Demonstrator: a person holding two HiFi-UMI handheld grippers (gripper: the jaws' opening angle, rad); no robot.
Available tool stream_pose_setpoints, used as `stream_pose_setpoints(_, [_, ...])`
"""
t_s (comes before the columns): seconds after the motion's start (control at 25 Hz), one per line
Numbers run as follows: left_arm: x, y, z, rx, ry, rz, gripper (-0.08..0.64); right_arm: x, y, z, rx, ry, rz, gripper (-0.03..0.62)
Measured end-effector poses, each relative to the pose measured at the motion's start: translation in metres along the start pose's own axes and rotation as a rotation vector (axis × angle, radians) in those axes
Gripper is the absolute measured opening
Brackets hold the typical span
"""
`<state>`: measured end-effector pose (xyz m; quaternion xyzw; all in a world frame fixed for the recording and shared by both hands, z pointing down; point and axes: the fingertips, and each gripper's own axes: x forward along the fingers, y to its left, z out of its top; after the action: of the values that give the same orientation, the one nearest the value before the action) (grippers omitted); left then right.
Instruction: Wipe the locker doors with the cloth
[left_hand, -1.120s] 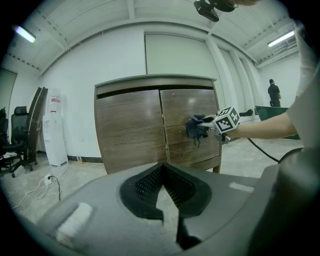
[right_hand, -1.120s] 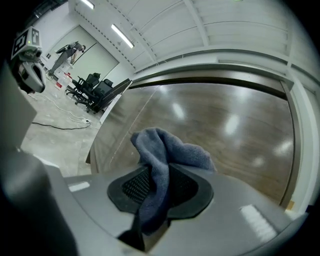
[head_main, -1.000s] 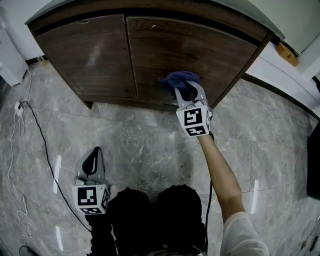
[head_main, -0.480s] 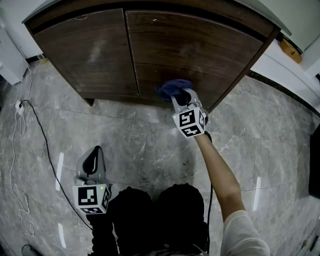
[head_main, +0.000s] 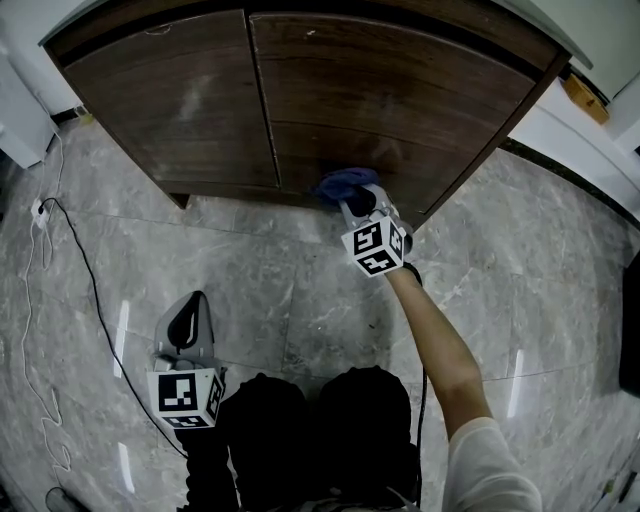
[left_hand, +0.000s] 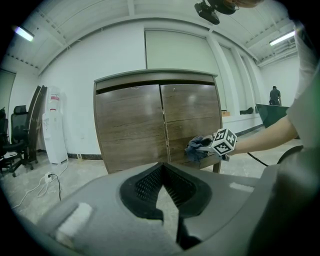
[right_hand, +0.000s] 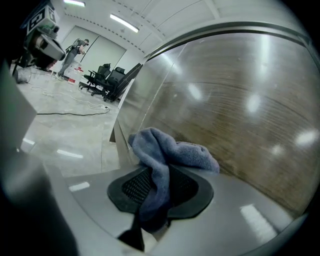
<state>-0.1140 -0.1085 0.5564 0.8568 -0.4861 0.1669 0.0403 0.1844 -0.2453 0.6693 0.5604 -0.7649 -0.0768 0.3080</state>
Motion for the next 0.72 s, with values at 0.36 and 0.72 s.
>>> stream_pose_setpoints(0.36, [-0.002, 0.010, -0.001, 0.001, 0.007, 0.019, 0.001, 0.016, 0.020, -0.027, -0.001, 0.055, 0.036, 0.091])
stream_pose_setpoints(0.72, [-0.007, 0.009, 0.002, -0.010, -0.006, 0.013, 0.000, 0.006, 0.008, 0.004, -0.041, 0.049, 0.019, 0.089])
